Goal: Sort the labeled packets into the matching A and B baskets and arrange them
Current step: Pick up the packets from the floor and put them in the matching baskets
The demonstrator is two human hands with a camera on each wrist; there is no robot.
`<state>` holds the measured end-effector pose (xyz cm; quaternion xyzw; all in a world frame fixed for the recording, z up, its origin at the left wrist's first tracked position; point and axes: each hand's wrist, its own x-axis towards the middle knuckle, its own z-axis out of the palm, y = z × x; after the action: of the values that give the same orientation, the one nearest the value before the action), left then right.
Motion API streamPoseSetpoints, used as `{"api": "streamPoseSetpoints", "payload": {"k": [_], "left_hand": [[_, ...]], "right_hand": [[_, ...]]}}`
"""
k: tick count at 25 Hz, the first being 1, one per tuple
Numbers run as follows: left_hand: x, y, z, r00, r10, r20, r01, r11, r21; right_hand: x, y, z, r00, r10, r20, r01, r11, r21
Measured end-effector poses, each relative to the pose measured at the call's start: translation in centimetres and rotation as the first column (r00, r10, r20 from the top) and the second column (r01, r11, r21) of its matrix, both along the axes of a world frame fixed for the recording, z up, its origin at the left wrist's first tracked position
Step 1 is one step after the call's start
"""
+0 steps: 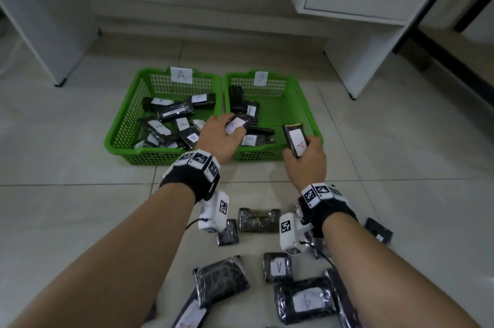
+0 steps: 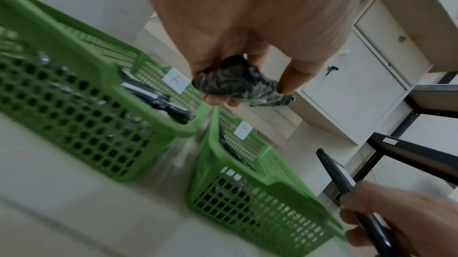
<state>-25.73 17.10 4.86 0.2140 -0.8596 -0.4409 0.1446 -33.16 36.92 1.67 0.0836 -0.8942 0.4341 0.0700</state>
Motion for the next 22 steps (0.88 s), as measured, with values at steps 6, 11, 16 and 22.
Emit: {"api": "streamPoseSetpoints", "payload": {"k": [6,11,16,22], "left_hand": [[-7.1,4.8,-0.8,0.989,-0.061,-0.135,0.039,0.987,-0.156],[-12.8,9.4,-2.7,0.992,-0.121,-0.036,0.115,0.983,-0.147],[-16.9,10.0,-3.8,0.838,-0.297,0.458,0.415,0.892,-0.181],[-15.6,8.9,-3.2,0.871,-0.328,0.365,0.409,0.896,-0.171]], "right_hand": [[-3.3,3.3,0.3,0.995,-0.045,0.093,0.049,0.998,-0.046],[-4.7,5.3,-1.0,0.975,-0.055,0.216,0.119,0.947,-0.298],[-4.9,6.0,-1.5,0.985,-0.006,0.174,0.057,0.956,-0.289],[-4.9,5.2,-0.2,0.991,-0.059,0.124,0.080,0.981,-0.177]]}}
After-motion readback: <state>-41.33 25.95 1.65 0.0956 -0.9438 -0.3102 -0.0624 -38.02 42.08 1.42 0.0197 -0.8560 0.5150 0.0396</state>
